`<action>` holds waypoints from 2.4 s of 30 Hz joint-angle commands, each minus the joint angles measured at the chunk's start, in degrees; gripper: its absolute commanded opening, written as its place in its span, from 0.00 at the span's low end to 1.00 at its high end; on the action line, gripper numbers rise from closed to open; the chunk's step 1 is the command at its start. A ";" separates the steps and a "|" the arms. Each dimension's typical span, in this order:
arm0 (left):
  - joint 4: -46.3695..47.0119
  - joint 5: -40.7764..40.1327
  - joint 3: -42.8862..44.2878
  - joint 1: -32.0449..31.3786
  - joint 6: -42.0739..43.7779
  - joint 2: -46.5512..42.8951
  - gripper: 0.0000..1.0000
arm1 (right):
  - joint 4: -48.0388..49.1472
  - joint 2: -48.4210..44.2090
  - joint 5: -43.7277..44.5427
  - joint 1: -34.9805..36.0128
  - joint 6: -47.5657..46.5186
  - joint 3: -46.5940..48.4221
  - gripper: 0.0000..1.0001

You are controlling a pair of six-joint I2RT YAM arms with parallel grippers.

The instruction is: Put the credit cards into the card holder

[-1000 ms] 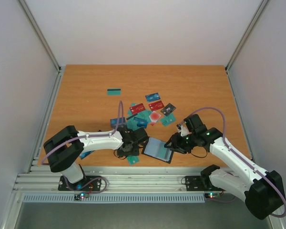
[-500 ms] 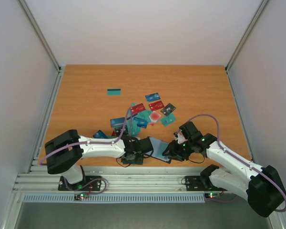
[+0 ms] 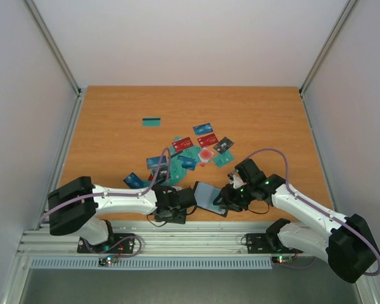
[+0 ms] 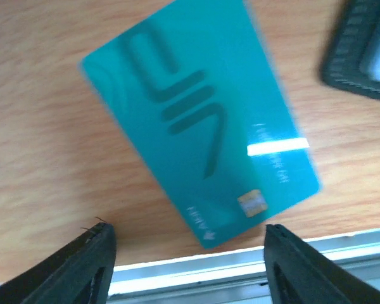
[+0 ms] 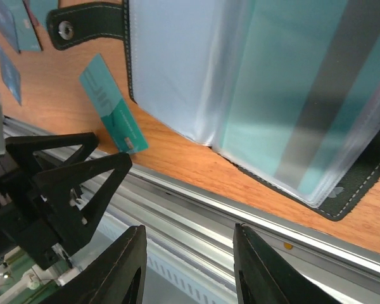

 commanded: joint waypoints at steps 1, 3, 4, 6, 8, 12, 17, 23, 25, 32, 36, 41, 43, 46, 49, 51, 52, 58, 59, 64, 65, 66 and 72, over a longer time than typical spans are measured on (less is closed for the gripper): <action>-11.09 -2.65 3.89 2.26 -3.98 1.09 0.71 | -2.38 -0.19 1.21 0.52 -1.34 3.16 0.40; -11.72 -3.25 6.71 3.62 -4.76 2.20 0.77 | -3.67 -0.62 1.83 0.51 -1.84 3.86 0.40; -11.76 -3.12 7.91 4.34 -4.46 3.23 0.80 | -4.22 -0.78 2.09 0.47 -2.14 4.26 0.40; -11.40 -1.94 9.72 6.28 -3.84 5.08 0.81 | -5.68 -0.86 2.44 0.47 -2.80 5.12 0.40; -9.52 -0.29 10.02 7.89 -3.07 6.57 0.81 | -6.84 -0.90 3.04 0.45 -3.50 5.94 0.40; -7.84 1.00 10.50 9.09 -1.74 8.99 0.81 | -8.52 -0.90 3.99 0.44 -4.49 7.37 0.41; -6.32 2.57 9.90 9.75 -0.01 11.18 0.78 | -9.31 0.12 4.38 0.47 -5.60 8.66 0.41; -3.99 3.91 9.91 9.77 1.83 10.56 0.78 | -8.58 1.46 3.92 0.47 -6.18 9.03 0.41; -4.31 3.50 10.35 9.77 1.56 9.83 0.79 | -8.22 2.06 3.77 0.51 -6.32 9.34 0.41; -9.13 0.43 14.69 9.94 1.03 8.56 0.81 | -8.35 2.28 3.50 0.49 -7.03 10.37 0.41; -9.67 -0.55 14.98 10.28 0.77 8.41 0.83 | -8.26 1.54 3.03 0.45 -6.68 9.69 0.41; -10.70 -0.29 15.03 10.90 0.83 11.16 0.81 | -8.60 1.14 3.05 0.49 -6.74 9.95 0.41; -10.52 0.06 14.70 11.12 1.14 11.88 0.79 | -8.73 1.42 3.21 0.46 -7.03 10.46 0.41; -9.11 2.25 13.87 11.30 1.77 13.20 0.77 | -8.87 1.58 3.36 0.47 -7.30 10.78 0.41; -8.18 3.07 13.28 11.35 2.19 13.98 0.76 | -8.79 1.58 3.39 0.52 -7.37 10.61 0.41; -8.01 3.05 12.94 11.41 2.31 14.19 0.74 | -8.71 1.62 3.40 0.49 -7.37 10.51 0.41; -7.94 3.05 12.72 11.44 2.38 14.20 0.73 | -8.72 1.75 3.36 0.47 -7.37 10.62 0.41; -6.52 4.17 8.32 11.53 2.14 13.08 0.64 | -8.69 1.80 3.66 0.52 -7.24 10.67 0.41; -5.93 4.48 7.22 11.53 2.00 12.61 0.63 | -8.66 1.84 3.66 0.48 -7.20 10.57 0.41; -4.21 5.36 3.52 11.53 1.43 10.68 0.60 | -7.73 2.17 3.43 0.49 -6.61 10.15 0.41; -3.73 5.91 3.05 11.53 1.70 10.54 0.60 | -7.40 2.31 3.26 0.48 -6.40 9.98 0.41; -2.93 6.68 2.50 11.45 1.87 10.44 0.59 | -7.01 2.41 3.10 0.46 -6.16 9.72 0.41; -0.43 11.82 1.46 9.64 4.01 12.47 0.58 | -4.41 2.68 1.74 0.49 -4.39 7.42 0.41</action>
